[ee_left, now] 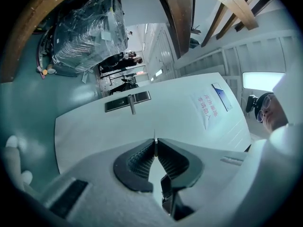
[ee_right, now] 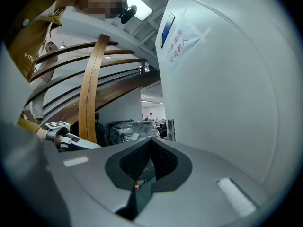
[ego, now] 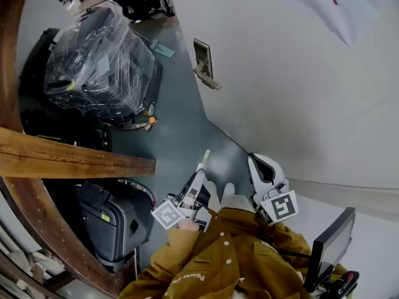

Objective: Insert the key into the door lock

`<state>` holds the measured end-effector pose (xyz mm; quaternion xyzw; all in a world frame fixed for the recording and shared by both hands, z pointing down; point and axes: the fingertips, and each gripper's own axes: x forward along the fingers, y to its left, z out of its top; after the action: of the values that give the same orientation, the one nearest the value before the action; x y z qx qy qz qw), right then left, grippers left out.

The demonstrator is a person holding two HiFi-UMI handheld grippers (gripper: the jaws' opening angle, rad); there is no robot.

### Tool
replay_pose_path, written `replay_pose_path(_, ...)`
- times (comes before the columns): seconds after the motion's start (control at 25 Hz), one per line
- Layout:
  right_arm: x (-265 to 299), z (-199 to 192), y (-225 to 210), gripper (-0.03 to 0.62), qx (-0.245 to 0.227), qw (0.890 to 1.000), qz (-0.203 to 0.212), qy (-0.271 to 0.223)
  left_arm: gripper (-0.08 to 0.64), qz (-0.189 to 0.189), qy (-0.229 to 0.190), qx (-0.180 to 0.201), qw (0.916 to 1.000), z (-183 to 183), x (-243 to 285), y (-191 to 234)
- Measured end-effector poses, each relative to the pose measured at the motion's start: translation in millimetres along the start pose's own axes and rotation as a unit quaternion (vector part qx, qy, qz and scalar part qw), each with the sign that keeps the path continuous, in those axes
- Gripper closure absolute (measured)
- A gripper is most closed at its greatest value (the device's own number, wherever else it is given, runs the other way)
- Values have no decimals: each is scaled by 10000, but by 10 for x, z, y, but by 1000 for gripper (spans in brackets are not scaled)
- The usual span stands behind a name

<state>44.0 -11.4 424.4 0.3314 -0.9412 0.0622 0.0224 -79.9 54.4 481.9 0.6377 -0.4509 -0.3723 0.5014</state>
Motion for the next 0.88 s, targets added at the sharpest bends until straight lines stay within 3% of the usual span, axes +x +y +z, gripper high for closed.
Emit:
replay_pose_path(0.16, 438, -4, -154, 586, -90, 10000, -7, 26, 534, 4, 74, -104, 9999, 352, 318, 180)
replay_pose_path(0.56, 1506, 298, -552, 586, -380, 9981, -479, -82, 534, -33, 611, -143, 9980, 1300, 1052, 525)
replay_pose_path(0.88, 1886, 388, -705, 586, -387, 9981, -477, 54, 533, 16, 853, -251, 9960, 1521, 1531, 643)
